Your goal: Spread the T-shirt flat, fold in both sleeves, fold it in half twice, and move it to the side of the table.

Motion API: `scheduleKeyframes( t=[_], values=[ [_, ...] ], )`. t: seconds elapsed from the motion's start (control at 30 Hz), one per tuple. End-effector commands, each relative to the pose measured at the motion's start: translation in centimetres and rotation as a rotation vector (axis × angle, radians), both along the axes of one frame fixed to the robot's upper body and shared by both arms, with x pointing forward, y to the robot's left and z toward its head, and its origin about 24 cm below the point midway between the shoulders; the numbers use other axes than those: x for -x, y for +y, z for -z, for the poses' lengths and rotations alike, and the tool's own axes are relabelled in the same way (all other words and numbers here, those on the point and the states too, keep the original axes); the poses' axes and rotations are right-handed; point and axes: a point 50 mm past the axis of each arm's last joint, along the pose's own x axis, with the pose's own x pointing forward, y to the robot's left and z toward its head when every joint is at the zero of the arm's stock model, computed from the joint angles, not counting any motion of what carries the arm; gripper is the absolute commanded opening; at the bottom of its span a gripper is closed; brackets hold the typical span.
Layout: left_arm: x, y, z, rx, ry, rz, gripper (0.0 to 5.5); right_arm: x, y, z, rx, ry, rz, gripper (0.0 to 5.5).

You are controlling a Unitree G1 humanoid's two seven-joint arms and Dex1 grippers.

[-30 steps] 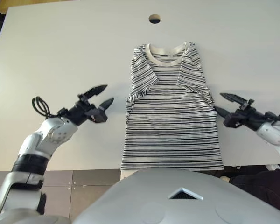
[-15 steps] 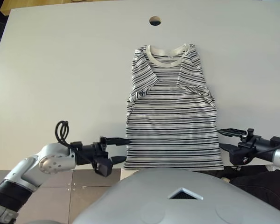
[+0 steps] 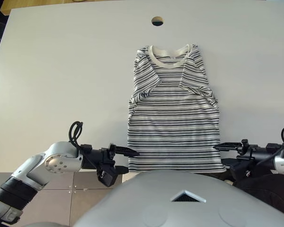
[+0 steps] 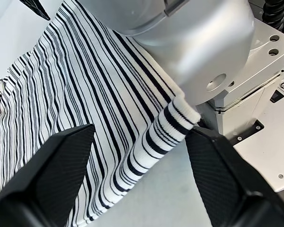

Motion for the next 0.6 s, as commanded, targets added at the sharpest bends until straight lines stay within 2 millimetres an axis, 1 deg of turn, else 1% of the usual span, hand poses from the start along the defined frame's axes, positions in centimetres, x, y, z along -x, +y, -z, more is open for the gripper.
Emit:
scheduleKeyframes(
  t=[0.03, 0.07, 0.1, 0.17, 0.37, 0.4, 0.53, 0.57, 0.6],
  values=[
    [-0.38, -0.09, 0.15, -0.013, -0.009, 0.013, 3.29, 0.28, 0.04, -0.05, 0.029, 0.022, -0.021, 2.76],
    [-0.40, -0.18, 0.20, -0.009, -0.009, 0.015, 3.19, 0.37, 0.10, -0.08, 0.029, 0.027, -0.025, 2.76],
    [-0.42, -0.23, 0.24, -0.007, -0.009, 0.017, 2.95, 0.41, 0.16, -0.07, 0.028, 0.029, -0.026, 2.76],
    [-0.49, -0.31, 0.30, -0.001, -0.010, 0.017, 2.54, 0.38, 0.38, 0.10, 0.016, 0.031, -0.033, 2.29],
    [-0.52, -0.65, 0.40, 0.019, -0.010, 0.022, 1.56, 0.51, 0.50, 0.22, 0.007, 0.054, -0.055, 1.15],
    [-0.52, -0.67, 0.40, 0.022, -0.008, 0.023, 1.47, 0.55, 0.51, 0.22, 0.005, 0.057, -0.056, 1.05],
    [-0.71, -0.52, 0.68, 0.018, -0.014, 0.003, 0.80, 0.67, 0.77, 0.24, -0.003, 0.065, -0.063, 0.27],
    [-0.71, -0.52, 0.68, 0.021, -0.014, 0.001, 0.76, 0.66, 0.79, 0.21, -0.004, 0.065, -0.063, 0.19],
    [-0.73, -0.52, 0.67, 0.025, -0.013, -0.002, 0.50, 0.60, 0.78, 0.19, -0.006, 0.064, -0.061, 0.10]
  ],
)
